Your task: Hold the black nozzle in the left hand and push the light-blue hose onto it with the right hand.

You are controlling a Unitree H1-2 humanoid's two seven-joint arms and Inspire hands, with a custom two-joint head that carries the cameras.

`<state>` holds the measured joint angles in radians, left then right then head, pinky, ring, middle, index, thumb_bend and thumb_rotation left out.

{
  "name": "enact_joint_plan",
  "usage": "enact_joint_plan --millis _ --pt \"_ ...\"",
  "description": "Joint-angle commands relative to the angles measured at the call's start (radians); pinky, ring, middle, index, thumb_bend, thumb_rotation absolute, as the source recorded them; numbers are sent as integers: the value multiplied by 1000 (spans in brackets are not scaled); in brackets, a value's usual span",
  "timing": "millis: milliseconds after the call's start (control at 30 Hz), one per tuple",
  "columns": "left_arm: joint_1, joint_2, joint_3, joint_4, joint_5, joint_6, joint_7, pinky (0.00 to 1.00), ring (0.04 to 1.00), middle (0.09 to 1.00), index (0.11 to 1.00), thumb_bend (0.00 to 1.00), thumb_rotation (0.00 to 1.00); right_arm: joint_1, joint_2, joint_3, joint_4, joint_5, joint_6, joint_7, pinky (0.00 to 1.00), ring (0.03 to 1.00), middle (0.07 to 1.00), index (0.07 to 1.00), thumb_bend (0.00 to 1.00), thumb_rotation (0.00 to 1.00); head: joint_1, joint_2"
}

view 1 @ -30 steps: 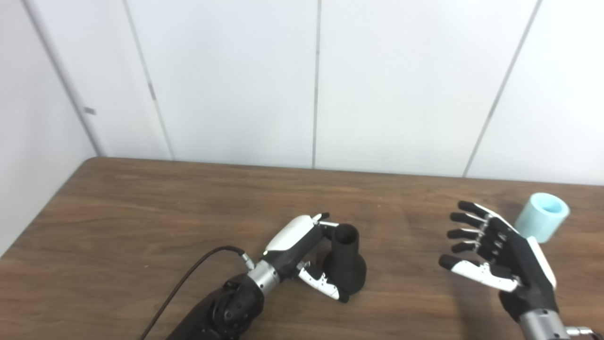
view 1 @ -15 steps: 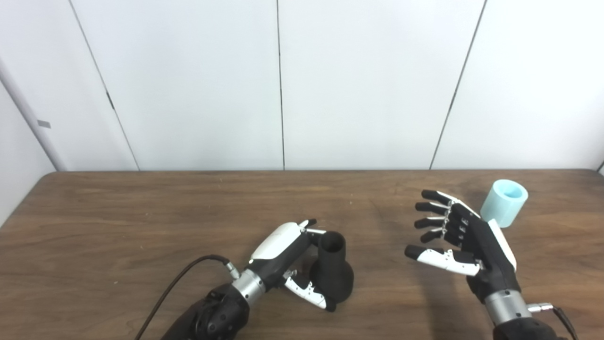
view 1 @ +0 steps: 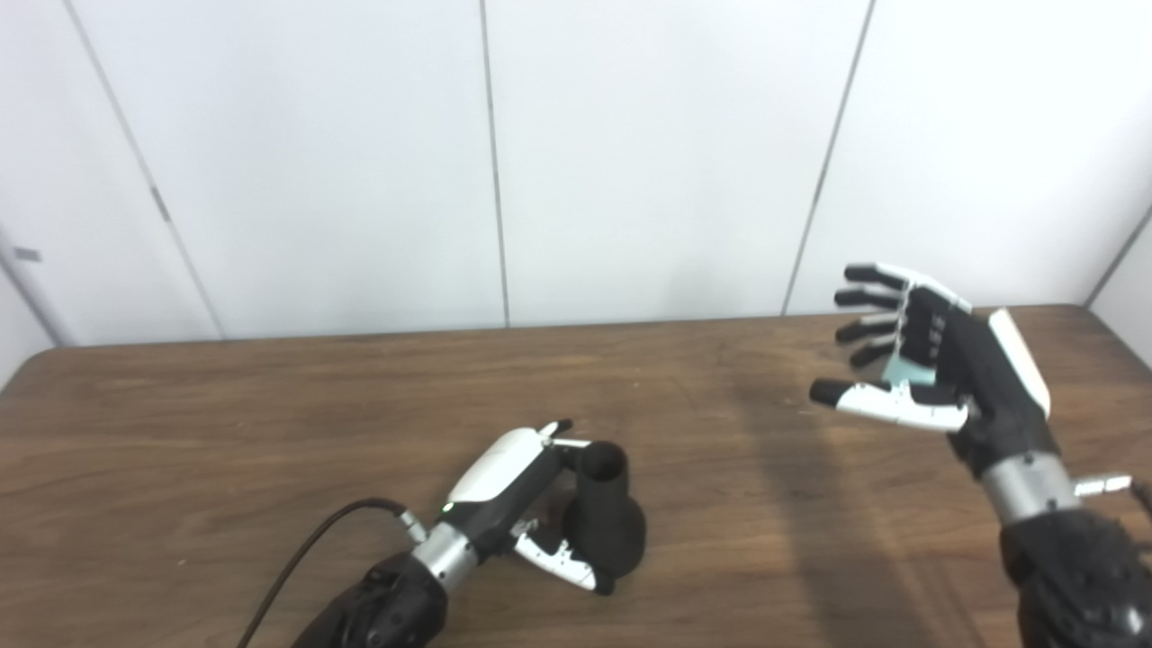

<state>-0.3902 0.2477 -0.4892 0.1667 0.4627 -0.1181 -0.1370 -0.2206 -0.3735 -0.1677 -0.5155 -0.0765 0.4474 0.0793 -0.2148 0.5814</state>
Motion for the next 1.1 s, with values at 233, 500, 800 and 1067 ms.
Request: enact_joint_plan --millis 233,500,800,1067 --pt "75 87 7 99 54 -30 -25 1000 613 435 505 525 0 -165 -279 -81 92 -53 23 156 499 623 738 750 814 149 -185 -97" --pt "73 113 29 162 40 -113 -13 1000 609 448 500 526 0 -313 -356 -7 250 -381 23 328 579 672 776 755 846 142 -277 -136" --pt "73 122 38 201 23 -159 -14 1000 610 448 500 526 0 -432 -344 16 411 -602 22 528 700 861 904 863 909 187 -302 -153" --pt "82 126 38 186 10 -157 -26 1000 611 451 498 526 0 -499 -354 95 569 -610 22 594 748 905 941 888 908 151 -312 -158"
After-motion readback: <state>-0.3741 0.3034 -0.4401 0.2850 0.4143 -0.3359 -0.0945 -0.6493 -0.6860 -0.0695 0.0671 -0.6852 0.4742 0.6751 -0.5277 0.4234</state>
